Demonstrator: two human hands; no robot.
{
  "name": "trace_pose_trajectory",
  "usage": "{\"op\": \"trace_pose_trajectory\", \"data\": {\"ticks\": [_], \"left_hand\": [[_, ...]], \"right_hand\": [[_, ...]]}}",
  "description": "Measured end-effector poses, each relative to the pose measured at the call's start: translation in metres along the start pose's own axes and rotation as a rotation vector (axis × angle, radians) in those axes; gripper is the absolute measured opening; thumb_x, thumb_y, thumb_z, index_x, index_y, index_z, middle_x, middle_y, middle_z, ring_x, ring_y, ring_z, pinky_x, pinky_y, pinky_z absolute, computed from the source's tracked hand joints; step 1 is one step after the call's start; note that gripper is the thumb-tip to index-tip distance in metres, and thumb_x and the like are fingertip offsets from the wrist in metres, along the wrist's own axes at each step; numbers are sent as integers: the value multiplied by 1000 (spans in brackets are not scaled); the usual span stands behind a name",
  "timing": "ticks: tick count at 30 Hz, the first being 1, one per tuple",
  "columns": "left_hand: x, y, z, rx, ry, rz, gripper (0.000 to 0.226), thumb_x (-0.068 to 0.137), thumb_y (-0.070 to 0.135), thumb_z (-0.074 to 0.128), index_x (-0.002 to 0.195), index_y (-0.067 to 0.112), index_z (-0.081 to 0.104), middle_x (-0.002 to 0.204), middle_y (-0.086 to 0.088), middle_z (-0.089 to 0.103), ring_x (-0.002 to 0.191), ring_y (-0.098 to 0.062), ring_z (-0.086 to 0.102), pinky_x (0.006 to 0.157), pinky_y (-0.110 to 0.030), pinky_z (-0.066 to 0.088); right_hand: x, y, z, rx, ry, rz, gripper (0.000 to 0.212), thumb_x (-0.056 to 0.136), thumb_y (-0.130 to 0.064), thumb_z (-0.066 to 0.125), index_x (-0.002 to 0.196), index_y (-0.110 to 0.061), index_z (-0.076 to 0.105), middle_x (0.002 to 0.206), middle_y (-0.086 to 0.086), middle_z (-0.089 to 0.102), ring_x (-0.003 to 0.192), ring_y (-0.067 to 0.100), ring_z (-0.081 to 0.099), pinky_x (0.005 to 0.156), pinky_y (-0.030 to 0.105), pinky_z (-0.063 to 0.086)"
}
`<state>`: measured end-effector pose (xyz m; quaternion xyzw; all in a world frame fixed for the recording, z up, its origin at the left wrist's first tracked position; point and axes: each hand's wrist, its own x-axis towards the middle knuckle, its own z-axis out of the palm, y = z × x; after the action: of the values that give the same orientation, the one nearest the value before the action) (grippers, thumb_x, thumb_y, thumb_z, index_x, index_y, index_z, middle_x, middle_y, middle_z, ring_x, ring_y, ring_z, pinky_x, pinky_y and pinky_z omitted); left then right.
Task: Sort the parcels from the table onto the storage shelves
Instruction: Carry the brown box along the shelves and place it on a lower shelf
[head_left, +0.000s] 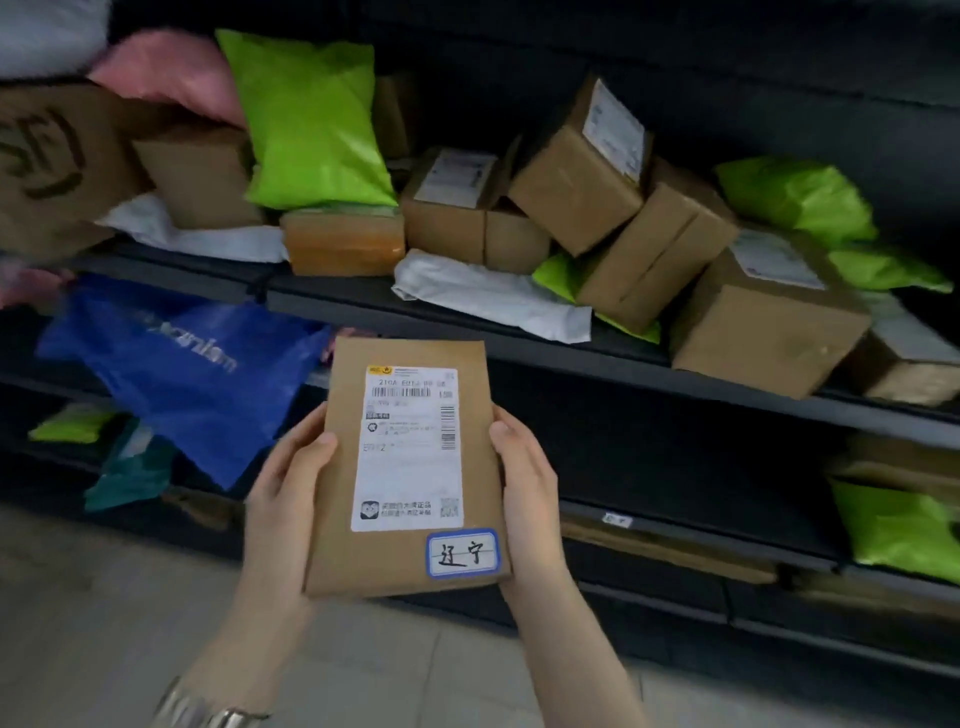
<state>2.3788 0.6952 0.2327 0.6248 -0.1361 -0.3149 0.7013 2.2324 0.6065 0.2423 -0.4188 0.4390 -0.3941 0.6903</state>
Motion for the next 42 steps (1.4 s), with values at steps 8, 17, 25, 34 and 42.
{"op": "trace_pose_trajectory", "data": {"ticks": [8, 17, 25, 34, 42], "left_hand": [[25, -6, -20, 30, -263, -46, 26, 79, 41, 64, 97, 56, 76, 97, 16, 82, 81, -4, 78, 62, -24, 57], [28, -22, -8, 80, -410, -113, 33, 97, 31, 58, 95, 61, 72, 98, 15, 80, 80, -6, 77, 63, -27, 57], [65, -50, 18, 90, -404, -162, 21, 96, 28, 61, 101, 45, 71, 93, 9, 80, 75, -6, 76, 55, -19, 55], [161, -104, 102, 198, -412, -284, 32, 100, 34, 52, 131, 30, 61, 121, -10, 70, 107, -30, 68, 91, -50, 56], [244, -148, 143, 310, -461, -361, 27, 100, 24, 51, 123, 23, 66, 127, -19, 68, 114, -36, 64, 105, -56, 48]], "right_hand": [[-32, 18, 15, 77, 208, -51, 29, 86, -44, 63, 113, -40, 74, 133, 4, 67, 117, 24, 69, 103, 53, 54], [-38, 34, -1, 89, 380, -71, 19, 99, -31, 59, 108, -38, 75, 119, 4, 77, 108, 28, 74, 94, 51, 60], [11, 57, -18, 28, 386, -41, 17, 100, -33, 57, 110, -36, 70, 104, 1, 81, 88, 18, 80, 66, 30, 65], [164, 63, -42, -59, 192, 91, 46, 98, -25, 55, 142, -36, 50, 115, -1, 75, 97, 21, 76, 76, 35, 62], [274, 92, -60, -48, 240, 196, 26, 106, -9, 45, 114, -26, 63, 129, 19, 67, 103, 33, 68, 87, 47, 58]]}}
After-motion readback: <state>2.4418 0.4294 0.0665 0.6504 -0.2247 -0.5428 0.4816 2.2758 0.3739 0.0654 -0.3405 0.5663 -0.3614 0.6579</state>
